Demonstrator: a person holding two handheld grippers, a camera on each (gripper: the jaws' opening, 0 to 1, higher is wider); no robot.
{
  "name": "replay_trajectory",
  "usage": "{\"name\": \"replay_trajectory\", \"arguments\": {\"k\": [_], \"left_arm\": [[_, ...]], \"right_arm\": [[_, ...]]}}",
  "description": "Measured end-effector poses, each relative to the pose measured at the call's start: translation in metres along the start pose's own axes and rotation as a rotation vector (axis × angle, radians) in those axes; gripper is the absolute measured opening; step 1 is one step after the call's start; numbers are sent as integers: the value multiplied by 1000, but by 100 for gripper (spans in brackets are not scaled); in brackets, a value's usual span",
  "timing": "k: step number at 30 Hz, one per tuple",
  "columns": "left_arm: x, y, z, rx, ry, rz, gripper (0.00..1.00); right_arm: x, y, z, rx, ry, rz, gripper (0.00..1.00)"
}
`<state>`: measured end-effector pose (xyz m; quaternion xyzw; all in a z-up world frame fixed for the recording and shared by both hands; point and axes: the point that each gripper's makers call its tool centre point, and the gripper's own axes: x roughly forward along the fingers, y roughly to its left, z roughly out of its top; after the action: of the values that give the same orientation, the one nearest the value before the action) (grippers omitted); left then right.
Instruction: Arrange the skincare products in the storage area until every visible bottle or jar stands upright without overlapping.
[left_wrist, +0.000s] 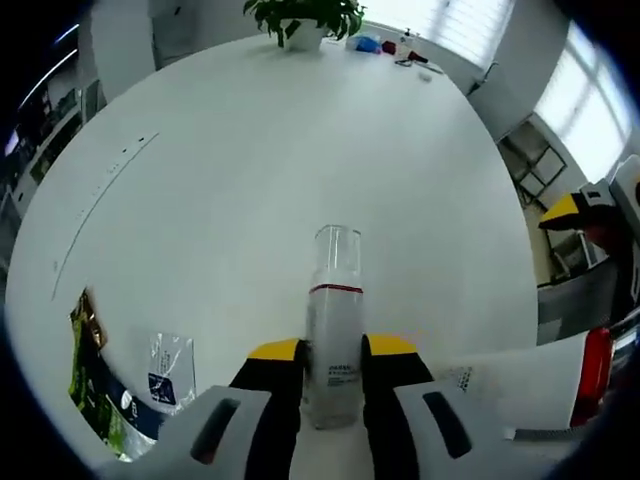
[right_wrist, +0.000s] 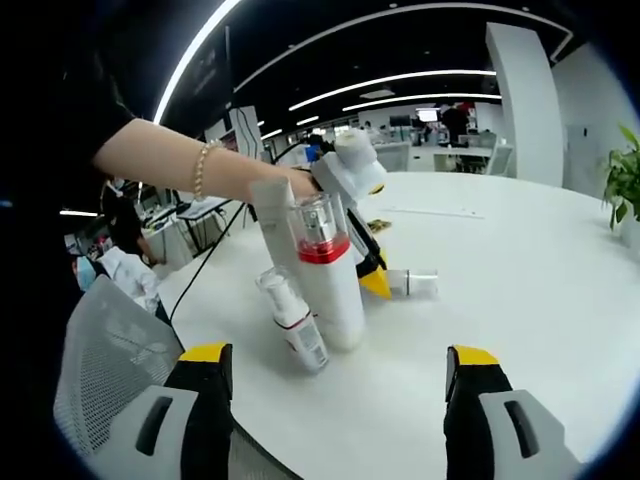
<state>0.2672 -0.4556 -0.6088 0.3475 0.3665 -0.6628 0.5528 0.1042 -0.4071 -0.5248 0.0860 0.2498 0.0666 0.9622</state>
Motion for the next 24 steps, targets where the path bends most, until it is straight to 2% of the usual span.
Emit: {"name": "replay_trajectory", "arguments": {"k": [5, 7, 10, 12, 18, 19, 22, 24], "left_arm": [[-4, 0, -2, -39, -12, -12, 21], [-8, -2, 0, -67, -35, -18, 21], [-18, 1, 5, -162, -94, -32, 21], [-30, 3, 10, -207, -129, -24, 21], [-57, 16, 6, -244, -180, 16, 21], [-66, 12, 5, -255, -193, 26, 21], [-73, 21, -3, -271, -212, 38, 21], [-81, 16, -1, -282, -220, 51, 21]], "right_arm": [[0, 0, 0, -2, -1, -2, 92], [-1, 0, 1, -2, -3, -2, 92], [-1, 0, 1, -2, -5, -3, 92], [-2, -1, 2, -1, -9, -4, 92], [-3, -1, 5, -2, -20, -6, 92], [-2, -1, 6, -5, -21, -4, 92], [-2, -1, 8, -18, -22, 0, 92], [-2, 0, 9, -22, -24, 2, 92]]}}
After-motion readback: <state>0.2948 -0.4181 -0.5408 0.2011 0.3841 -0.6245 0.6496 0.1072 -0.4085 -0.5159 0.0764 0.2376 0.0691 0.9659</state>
